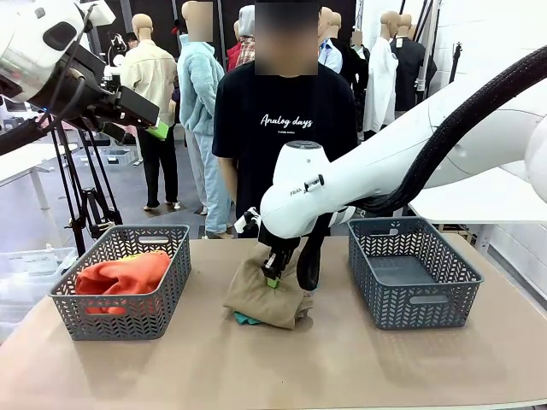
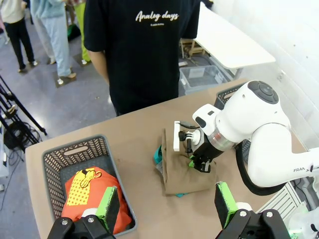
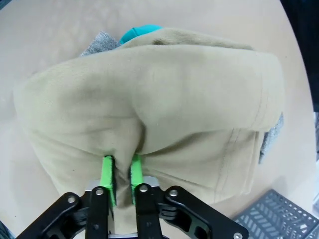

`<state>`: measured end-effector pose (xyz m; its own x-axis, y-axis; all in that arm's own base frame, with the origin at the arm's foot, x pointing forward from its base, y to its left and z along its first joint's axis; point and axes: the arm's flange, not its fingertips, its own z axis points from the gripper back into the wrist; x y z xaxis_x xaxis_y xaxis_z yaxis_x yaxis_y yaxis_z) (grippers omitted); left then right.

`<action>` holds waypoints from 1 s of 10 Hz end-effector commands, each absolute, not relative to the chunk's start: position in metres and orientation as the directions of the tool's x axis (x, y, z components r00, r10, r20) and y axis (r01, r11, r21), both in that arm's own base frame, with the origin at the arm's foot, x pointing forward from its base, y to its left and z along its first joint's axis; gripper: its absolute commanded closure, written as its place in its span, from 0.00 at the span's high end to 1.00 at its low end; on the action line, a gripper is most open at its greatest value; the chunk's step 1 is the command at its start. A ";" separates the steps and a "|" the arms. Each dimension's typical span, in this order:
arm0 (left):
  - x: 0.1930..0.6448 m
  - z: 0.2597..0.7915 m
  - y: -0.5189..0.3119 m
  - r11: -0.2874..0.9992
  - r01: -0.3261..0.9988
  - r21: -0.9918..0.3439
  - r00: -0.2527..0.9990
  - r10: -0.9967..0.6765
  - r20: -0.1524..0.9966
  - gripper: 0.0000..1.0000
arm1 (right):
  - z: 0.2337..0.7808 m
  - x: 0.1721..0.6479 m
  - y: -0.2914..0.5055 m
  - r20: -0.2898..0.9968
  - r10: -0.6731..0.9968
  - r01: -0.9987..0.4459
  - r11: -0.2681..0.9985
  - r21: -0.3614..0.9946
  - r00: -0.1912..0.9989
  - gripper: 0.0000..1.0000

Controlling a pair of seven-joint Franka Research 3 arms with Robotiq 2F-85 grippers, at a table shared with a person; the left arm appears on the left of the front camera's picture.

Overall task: Sort the tops and bottoms.
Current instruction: Lift clothes from the center of the table with your right hand.

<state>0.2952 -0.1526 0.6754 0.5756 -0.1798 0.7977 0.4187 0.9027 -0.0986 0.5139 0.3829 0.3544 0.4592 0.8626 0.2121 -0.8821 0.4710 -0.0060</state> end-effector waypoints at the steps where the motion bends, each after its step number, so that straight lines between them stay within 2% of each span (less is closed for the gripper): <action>1: 0.295 0.675 -0.151 0.894 0.435 -0.109 0.573 -0.181 0.799 1.00 | 0.350 0.512 0.384 0.189 0.857 -0.873 0.487 0.008 0.480 0.00; 3: 0.295 0.675 -0.151 0.894 0.435 -0.109 0.573 -0.181 0.799 1.00 | 0.355 0.509 0.379 0.207 0.847 -0.868 0.496 0.019 0.489 0.00; 5: 0.295 0.675 -0.151 0.894 0.435 -0.109 0.573 -0.181 0.799 1.00 | 0.380 0.494 0.363 0.287 0.799 -0.840 0.541 0.041 0.528 0.00; 8: 0.295 0.675 -0.151 0.894 0.435 -0.109 0.573 -0.181 0.799 1.00 | 0.454 0.461 0.323 0.417 0.724 -0.797 0.604 0.004 0.550 0.00; 10: 0.295 0.675 -0.151 0.894 0.435 -0.109 0.573 -0.181 0.799 1.00 | 0.515 0.434 0.286 0.522 0.662 -0.748 0.660 -0.067 0.538 0.00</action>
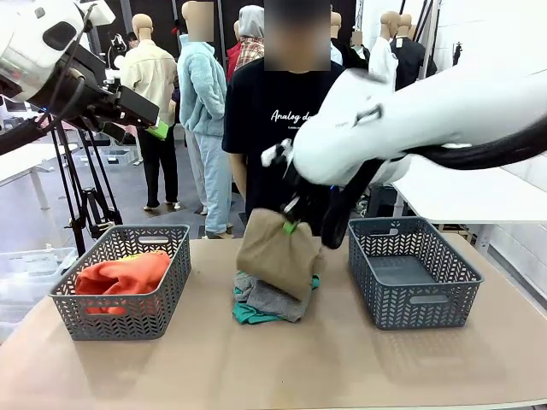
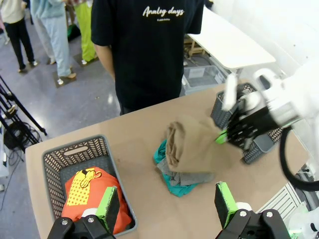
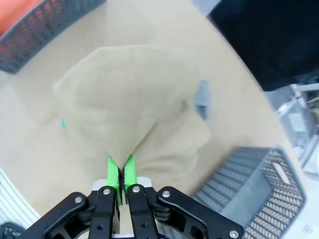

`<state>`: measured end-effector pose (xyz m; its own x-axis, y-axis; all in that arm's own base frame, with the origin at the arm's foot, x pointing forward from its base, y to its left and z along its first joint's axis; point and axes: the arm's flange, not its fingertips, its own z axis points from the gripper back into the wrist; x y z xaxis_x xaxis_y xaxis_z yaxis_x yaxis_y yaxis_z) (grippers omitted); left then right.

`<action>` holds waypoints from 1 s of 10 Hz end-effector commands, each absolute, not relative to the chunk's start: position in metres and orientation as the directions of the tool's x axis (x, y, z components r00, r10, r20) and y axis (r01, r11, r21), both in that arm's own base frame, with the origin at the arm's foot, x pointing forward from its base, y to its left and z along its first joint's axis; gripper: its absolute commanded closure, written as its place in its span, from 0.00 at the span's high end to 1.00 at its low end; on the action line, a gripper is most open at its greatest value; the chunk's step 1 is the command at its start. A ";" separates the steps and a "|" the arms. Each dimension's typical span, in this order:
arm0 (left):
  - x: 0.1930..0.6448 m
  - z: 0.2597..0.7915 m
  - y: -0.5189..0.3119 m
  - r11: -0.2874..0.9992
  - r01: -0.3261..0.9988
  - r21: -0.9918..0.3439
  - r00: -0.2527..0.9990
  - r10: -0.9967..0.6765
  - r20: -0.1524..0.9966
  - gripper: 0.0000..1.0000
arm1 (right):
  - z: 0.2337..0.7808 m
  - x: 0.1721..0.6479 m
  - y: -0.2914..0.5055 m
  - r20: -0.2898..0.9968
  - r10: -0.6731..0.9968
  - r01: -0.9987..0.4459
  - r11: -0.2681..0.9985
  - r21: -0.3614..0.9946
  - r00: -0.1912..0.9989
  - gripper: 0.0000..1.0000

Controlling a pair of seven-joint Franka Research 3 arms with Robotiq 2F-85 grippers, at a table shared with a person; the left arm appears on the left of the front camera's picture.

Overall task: Sort the tops and bottoms.
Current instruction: Lift clothes from the center of the table with your right hand.

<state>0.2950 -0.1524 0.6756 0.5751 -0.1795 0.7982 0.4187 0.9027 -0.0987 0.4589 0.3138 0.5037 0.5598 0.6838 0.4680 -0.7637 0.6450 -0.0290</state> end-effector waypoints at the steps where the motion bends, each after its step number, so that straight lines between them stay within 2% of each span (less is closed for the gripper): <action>1: 0.295 0.675 -0.151 0.894 0.435 -0.109 0.573 -0.181 0.799 1.00 | 0.545 0.418 0.270 0.587 0.626 -0.721 0.685 -0.100 0.513 0.00; 5: 0.295 0.675 -0.151 0.894 0.435 -0.109 0.573 -0.181 0.799 1.00 | 0.623 0.365 0.254 0.726 0.591 -0.650 0.712 -0.265 0.352 0.00; 10: 0.295 0.675 -0.151 0.894 0.435 -0.109 0.573 -0.181 0.799 1.00 | 0.631 0.351 0.264 0.752 0.609 -0.695 0.655 -0.296 0.253 0.00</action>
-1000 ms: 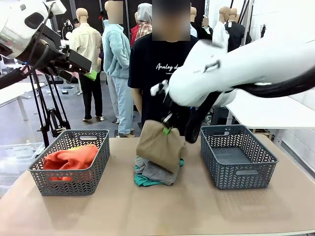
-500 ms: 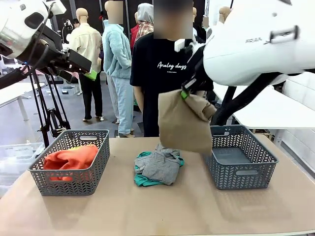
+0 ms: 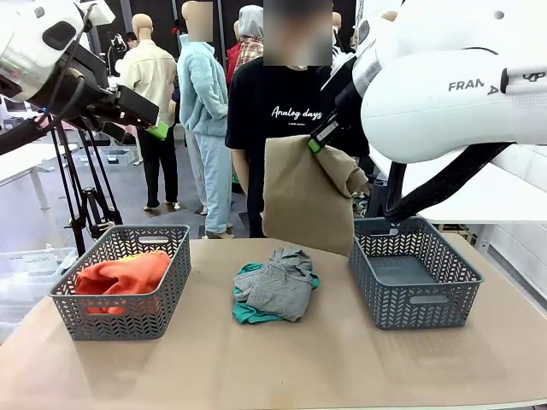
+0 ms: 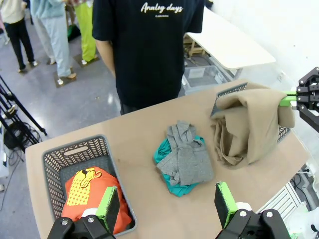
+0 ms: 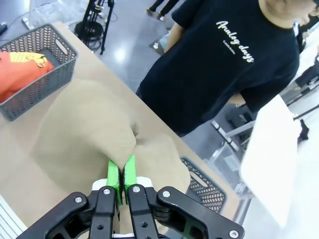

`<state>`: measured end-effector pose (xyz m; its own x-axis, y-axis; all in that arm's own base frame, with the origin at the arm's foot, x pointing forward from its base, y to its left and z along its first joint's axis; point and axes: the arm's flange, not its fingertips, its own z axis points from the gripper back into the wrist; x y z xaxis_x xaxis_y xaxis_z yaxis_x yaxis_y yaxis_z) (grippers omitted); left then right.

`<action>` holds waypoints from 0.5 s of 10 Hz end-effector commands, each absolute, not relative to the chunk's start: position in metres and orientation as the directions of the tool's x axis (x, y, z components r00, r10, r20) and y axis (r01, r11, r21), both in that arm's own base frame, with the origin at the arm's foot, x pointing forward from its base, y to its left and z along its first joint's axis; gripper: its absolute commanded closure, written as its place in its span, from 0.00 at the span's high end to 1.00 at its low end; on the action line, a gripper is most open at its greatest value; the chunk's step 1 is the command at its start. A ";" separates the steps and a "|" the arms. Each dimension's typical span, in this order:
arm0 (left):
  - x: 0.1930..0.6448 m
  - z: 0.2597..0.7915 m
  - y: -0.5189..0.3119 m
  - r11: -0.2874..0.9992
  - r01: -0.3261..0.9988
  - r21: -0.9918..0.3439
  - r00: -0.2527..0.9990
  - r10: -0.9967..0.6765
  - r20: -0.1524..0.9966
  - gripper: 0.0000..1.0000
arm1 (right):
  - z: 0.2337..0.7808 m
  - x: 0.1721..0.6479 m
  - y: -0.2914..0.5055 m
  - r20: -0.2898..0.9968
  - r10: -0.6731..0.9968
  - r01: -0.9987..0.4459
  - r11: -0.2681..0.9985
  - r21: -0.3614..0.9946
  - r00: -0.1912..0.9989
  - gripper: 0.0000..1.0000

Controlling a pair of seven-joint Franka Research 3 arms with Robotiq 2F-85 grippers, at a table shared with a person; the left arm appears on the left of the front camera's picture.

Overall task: Sort the tops and bottoms.
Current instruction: Lift clothes from the center of the table with your right hand.

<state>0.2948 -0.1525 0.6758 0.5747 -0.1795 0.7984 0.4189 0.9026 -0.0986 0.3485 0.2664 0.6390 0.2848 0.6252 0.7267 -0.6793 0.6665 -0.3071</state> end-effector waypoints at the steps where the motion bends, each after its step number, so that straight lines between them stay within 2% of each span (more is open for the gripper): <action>1: 0.295 0.675 -0.151 0.894 0.435 -0.109 0.573 -0.181 0.799 1.00 | 0.644 0.349 0.262 0.724 0.624 -0.669 0.675 -0.311 0.293 0.00; 5: 0.295 0.675 -0.151 0.894 0.435 -0.109 0.573 -0.181 0.799 1.00 | 0.644 0.349 0.262 0.724 0.624 -0.669 0.675 -0.311 0.293 0.00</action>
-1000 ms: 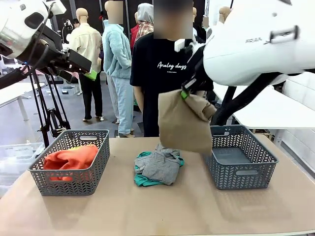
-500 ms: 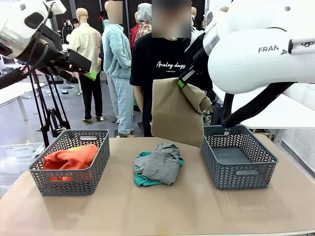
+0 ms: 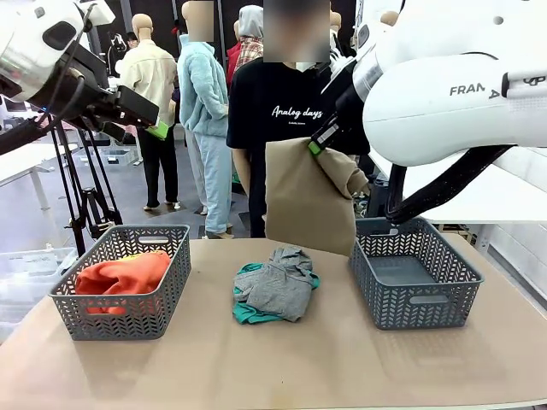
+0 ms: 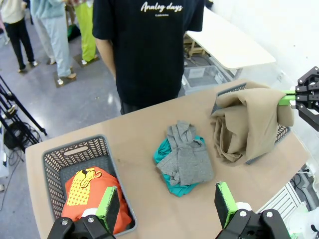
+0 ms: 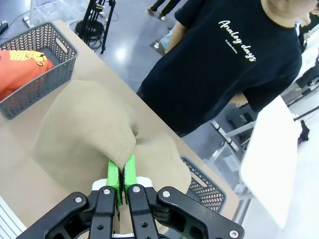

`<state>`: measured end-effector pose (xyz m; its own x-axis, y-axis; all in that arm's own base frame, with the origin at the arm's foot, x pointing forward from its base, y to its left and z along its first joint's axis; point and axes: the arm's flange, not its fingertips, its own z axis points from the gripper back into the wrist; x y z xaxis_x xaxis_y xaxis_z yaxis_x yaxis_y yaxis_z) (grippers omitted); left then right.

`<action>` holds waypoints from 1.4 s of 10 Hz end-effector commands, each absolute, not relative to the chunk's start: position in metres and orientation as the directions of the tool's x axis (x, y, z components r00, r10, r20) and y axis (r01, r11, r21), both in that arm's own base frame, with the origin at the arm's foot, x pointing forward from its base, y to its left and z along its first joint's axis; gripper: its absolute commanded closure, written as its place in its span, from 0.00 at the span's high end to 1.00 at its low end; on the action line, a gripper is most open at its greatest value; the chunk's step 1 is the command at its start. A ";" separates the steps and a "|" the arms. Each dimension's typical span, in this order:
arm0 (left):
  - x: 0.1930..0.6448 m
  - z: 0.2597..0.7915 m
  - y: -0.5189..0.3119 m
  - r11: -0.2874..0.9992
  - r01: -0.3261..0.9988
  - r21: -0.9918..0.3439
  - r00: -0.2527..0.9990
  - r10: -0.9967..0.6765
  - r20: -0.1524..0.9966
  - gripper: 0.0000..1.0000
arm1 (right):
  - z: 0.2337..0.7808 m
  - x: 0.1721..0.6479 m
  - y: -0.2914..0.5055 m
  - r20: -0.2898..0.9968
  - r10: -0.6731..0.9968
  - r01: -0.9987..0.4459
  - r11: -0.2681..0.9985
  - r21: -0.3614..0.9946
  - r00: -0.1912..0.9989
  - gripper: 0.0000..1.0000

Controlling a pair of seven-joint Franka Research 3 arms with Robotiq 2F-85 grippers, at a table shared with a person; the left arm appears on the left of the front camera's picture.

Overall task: Sort the tops and bottoms.
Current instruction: Lift clothes from the center of the table with your right hand, then sort the clothes according to human instructions.

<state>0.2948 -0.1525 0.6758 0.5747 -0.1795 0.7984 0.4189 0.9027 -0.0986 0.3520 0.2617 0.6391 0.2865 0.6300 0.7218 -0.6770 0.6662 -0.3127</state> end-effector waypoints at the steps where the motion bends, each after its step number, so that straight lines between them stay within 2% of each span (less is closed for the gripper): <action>1: 0.295 0.675 -0.151 0.894 0.435 -0.109 0.573 -0.181 0.799 1.00 | 0.644 0.349 0.262 0.724 0.624 -0.669 0.675 -0.311 0.293 0.00; 14: 0.295 0.675 -0.151 0.894 0.435 -0.109 0.573 -0.181 0.799 1.00 | 0.644 0.349 0.262 0.724 0.624 -0.669 0.675 -0.311 0.293 0.00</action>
<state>0.2948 -0.1525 0.6758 0.5747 -0.1795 0.7984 0.4189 0.9027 -0.0986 0.3519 0.2618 0.6392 0.2864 0.6301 0.7218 -0.6770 0.6662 -0.3129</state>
